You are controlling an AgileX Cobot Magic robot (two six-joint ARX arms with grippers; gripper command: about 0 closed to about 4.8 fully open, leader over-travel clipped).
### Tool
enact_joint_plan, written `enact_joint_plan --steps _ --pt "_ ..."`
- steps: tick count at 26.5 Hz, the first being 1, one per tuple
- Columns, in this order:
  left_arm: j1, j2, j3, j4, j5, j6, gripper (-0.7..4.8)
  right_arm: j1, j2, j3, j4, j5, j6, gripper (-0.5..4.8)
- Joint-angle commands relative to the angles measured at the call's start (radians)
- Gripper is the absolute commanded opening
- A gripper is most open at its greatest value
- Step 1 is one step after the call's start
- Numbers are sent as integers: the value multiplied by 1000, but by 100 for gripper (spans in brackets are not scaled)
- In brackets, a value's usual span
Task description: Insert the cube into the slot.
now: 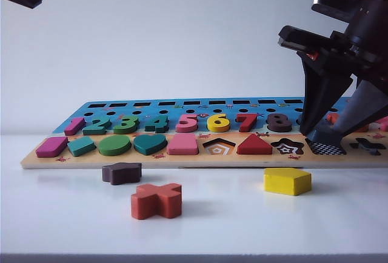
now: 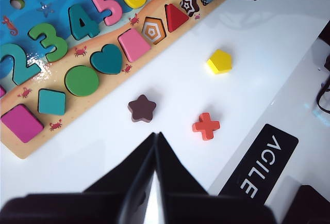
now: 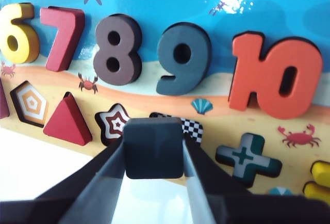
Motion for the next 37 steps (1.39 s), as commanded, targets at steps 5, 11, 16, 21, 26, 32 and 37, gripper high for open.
enact_joint_plan --steps 5,11,16,21,26,32,37 --pt "1 1 3 14 6 1 10 0 10 3 22 22 -3 30" --pt "1 1 3 14 6 1 10 0 10 3 21 24 -3 30" --pt "1 1 3 14 6 1 10 0 10 3 16 26 -3 30" --pt "1 1 3 14 6 2 10 0 10 3 15 30 -1 30" --pt "1 1 3 14 6 2 10 0 10 3 15 44 0 26" --pt "1 1 3 14 6 2 10 0 10 3 7 53 0 26" --pt "1 1 3 14 6 2 10 0 10 3 -12 53 1 21"
